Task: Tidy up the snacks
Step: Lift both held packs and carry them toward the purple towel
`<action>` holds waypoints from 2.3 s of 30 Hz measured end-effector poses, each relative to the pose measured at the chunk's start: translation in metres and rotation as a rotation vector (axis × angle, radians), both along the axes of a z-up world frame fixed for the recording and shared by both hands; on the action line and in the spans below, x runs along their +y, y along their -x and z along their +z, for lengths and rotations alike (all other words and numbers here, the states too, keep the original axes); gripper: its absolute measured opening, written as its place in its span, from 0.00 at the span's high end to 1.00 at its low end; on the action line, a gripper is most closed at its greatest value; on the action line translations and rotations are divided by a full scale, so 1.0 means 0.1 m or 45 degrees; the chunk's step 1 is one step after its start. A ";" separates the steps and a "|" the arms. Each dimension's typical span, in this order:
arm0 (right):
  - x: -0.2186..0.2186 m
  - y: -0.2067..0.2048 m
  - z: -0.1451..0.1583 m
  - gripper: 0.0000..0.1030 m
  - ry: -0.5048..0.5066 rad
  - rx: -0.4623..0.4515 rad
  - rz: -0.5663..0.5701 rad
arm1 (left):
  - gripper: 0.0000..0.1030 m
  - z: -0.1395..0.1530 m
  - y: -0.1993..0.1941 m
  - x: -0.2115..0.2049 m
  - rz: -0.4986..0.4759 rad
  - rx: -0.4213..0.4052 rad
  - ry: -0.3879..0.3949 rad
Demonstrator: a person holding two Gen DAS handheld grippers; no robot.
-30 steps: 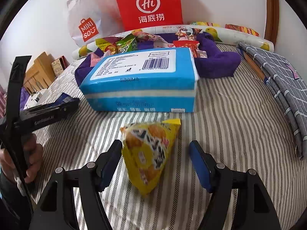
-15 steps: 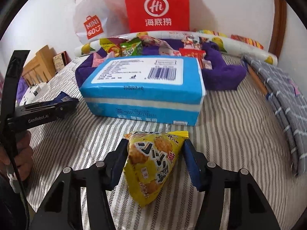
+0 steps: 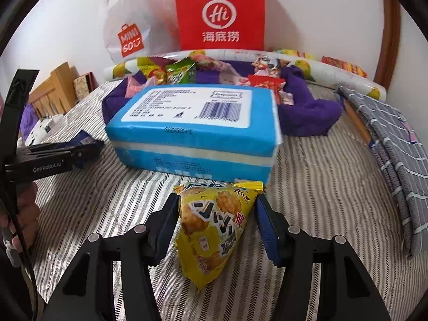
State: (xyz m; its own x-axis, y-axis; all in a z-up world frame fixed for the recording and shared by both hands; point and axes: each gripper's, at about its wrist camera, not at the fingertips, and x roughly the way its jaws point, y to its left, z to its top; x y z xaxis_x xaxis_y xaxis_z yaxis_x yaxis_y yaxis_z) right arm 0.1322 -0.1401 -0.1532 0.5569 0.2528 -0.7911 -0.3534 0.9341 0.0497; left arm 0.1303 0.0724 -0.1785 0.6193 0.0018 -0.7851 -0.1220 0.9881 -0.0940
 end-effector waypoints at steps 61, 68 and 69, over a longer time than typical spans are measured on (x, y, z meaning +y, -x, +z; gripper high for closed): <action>-0.16 0.29 0.09 0.51 0.001 0.080 -0.095 | 0.63 0.59 0.38 -0.26 -0.108 -0.067 0.103; -0.25 0.33 0.17 0.63 -0.059 0.039 -0.113 | 0.63 0.62 0.37 -0.34 -0.132 -0.065 0.111; -0.26 0.33 0.20 0.63 -0.061 0.031 -0.114 | 0.63 0.62 0.36 -0.35 -0.136 -0.066 0.114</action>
State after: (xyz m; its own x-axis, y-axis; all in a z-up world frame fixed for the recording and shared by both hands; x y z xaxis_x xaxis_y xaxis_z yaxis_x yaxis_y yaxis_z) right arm 0.0988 -0.1658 -0.1328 0.5598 0.2409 -0.7928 -0.2667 0.9583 0.1028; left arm 0.0942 0.0373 -0.1164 0.6517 -0.1352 -0.7463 -0.0090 0.9825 -0.1859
